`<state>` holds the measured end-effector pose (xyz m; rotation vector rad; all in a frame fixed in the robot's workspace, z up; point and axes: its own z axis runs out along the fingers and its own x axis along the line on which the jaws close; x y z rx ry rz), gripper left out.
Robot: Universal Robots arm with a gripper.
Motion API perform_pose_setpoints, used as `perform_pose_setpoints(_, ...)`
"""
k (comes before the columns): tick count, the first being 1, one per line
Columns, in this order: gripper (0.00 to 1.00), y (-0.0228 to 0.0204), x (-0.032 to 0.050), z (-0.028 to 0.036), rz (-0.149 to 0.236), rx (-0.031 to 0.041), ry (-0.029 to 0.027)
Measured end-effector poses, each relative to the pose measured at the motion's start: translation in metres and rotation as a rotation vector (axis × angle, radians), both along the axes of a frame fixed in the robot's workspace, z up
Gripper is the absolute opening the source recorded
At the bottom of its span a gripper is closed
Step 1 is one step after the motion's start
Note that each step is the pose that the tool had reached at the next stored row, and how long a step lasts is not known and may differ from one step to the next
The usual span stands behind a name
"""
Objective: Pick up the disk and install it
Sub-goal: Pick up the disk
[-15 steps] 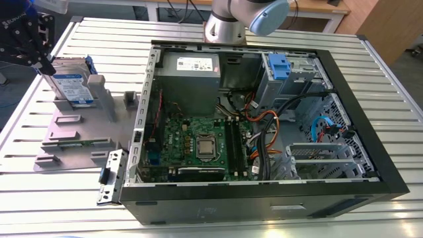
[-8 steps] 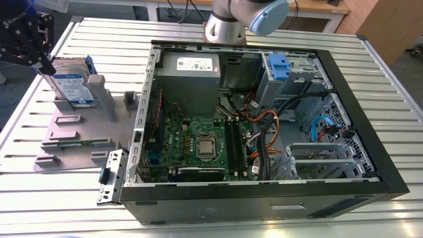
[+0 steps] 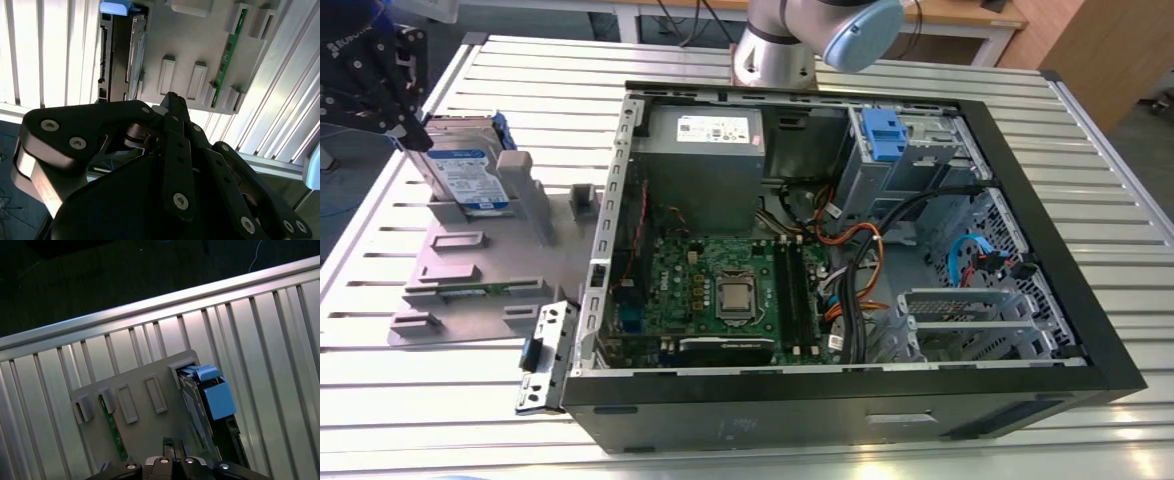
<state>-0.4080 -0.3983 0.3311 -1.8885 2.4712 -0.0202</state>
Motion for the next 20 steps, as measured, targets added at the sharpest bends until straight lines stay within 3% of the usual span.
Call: perform_pose_setpoints(20,0.11,0.0000,0.0000,0.0000,0.089,0.0000,0.0000)
